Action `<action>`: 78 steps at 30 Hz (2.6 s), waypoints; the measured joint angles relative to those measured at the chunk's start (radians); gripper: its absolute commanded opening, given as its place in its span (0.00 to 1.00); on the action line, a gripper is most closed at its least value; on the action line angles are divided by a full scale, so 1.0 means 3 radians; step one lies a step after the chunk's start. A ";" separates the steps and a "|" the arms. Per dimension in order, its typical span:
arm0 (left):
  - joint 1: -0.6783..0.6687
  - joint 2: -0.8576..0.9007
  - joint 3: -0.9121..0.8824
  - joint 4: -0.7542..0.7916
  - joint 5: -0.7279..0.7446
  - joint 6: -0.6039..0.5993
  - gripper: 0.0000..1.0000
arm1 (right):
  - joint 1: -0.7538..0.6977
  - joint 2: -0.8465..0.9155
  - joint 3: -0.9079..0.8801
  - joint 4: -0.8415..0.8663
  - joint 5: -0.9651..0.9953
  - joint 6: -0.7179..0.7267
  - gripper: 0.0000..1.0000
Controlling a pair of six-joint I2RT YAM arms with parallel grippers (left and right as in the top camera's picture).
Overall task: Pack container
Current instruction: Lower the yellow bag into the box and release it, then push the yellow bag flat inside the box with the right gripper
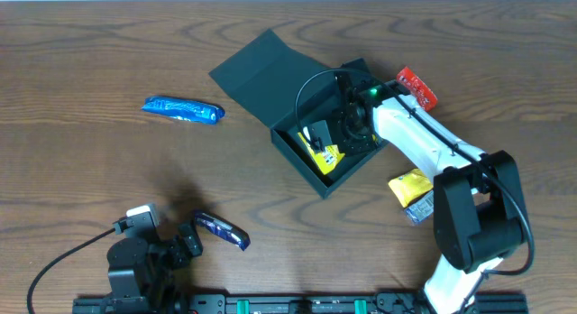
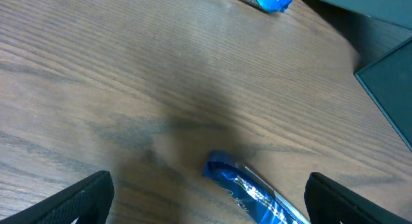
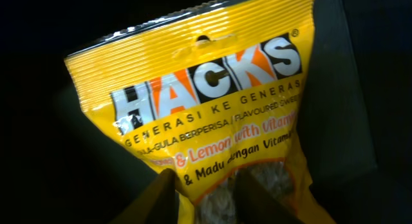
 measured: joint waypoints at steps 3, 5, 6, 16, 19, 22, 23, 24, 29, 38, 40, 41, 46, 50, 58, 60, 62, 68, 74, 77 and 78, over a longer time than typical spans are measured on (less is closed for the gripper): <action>0.0001 0.0000 0.0000 0.0000 0.0000 0.0000 0.95 | 0.0000 0.0000 0.0000 -0.0005 -0.0019 0.0001 0.17; 0.0000 0.0000 0.0000 0.0000 0.0000 0.0000 0.95 | 0.0000 0.0000 0.0000 -0.0006 -0.0036 0.0004 0.13; 0.0000 0.0000 0.0000 0.0000 0.0000 0.0000 0.95 | 0.0000 0.0000 0.0000 -0.0008 -0.0041 0.0008 0.09; 0.0001 0.0000 0.0000 0.0000 0.0000 0.0000 0.95 | 0.0006 0.0000 0.0000 0.0071 -0.0064 0.0151 0.02; 0.0001 0.0000 0.0000 -0.0001 0.0000 0.0000 0.95 | 0.0027 0.0000 0.0000 0.0271 -0.0074 0.0443 0.01; 0.0000 0.0000 0.0000 0.0000 0.0000 0.0000 0.95 | 0.0031 -0.0005 0.0000 0.0464 -0.0074 0.0743 0.02; 0.0000 0.0000 0.0000 -0.0001 0.0000 0.0000 0.96 | 0.0031 -0.0010 0.0000 0.0506 -0.0075 0.0830 0.02; 0.0001 0.0000 0.0000 0.0000 0.0000 0.0000 0.96 | 0.0031 -0.0019 0.0000 0.0537 -0.0076 0.0902 0.01; 0.0000 0.0000 0.0000 -0.0001 0.0000 0.0000 0.96 | 0.0031 -0.0098 0.0000 0.0623 -0.0075 0.1291 0.01; 0.0001 0.0000 0.0000 -0.0001 0.0000 0.0000 0.95 | 0.0053 -0.0331 0.0000 0.0565 -0.0074 0.1588 0.02; 0.0000 0.0000 0.0000 -0.0001 0.0000 0.0000 0.95 | 0.0085 -0.0404 0.0000 0.0561 -0.0064 0.1630 0.01; 0.0000 0.0000 0.0000 0.0000 0.0000 0.0000 0.96 | 0.0107 -0.0444 0.0000 0.0557 -0.0057 0.1662 0.02; 0.0000 0.0000 0.0000 0.0000 0.0000 0.0000 0.95 | 0.0207 -0.0612 0.0000 0.0514 0.0018 0.1843 0.02; 0.0001 0.0000 0.0000 0.0000 0.0000 0.0000 0.95 | 0.0304 -0.0720 0.0000 0.0511 0.0074 0.2166 0.01; 0.0000 0.0000 0.0000 -0.0001 0.0000 0.0000 0.95 | 0.0440 -0.0843 0.0000 0.0559 0.0481 0.3020 0.02; 0.0001 0.0000 0.0000 -0.0001 0.0000 0.0000 0.95 | 0.0458 -0.0855 0.0000 0.0562 0.0582 0.3187 0.02; 0.0000 0.0000 0.0001 -0.0001 0.0000 0.0000 0.95 | 0.0458 -0.0855 0.0000 0.0567 0.0662 0.3358 0.02; 0.0000 0.0000 0.0000 0.0000 0.0000 0.0000 0.95 | 0.0449 -0.0855 0.0000 0.0676 0.0843 0.3672 0.02; 0.0000 0.0000 0.0000 0.0000 0.0000 0.0000 0.95 | 0.0411 -0.0842 0.0000 0.0680 0.0937 0.3752 0.02; 0.0000 0.0000 0.0000 0.0000 0.0000 0.0000 0.96 | 0.0392 -0.0788 0.0000 0.0680 0.0988 0.3768 0.02; 0.0000 0.0000 0.0000 0.0000 0.0000 0.0000 0.95 | 0.0388 -0.0769 0.0000 0.0682 0.1001 0.3774 0.02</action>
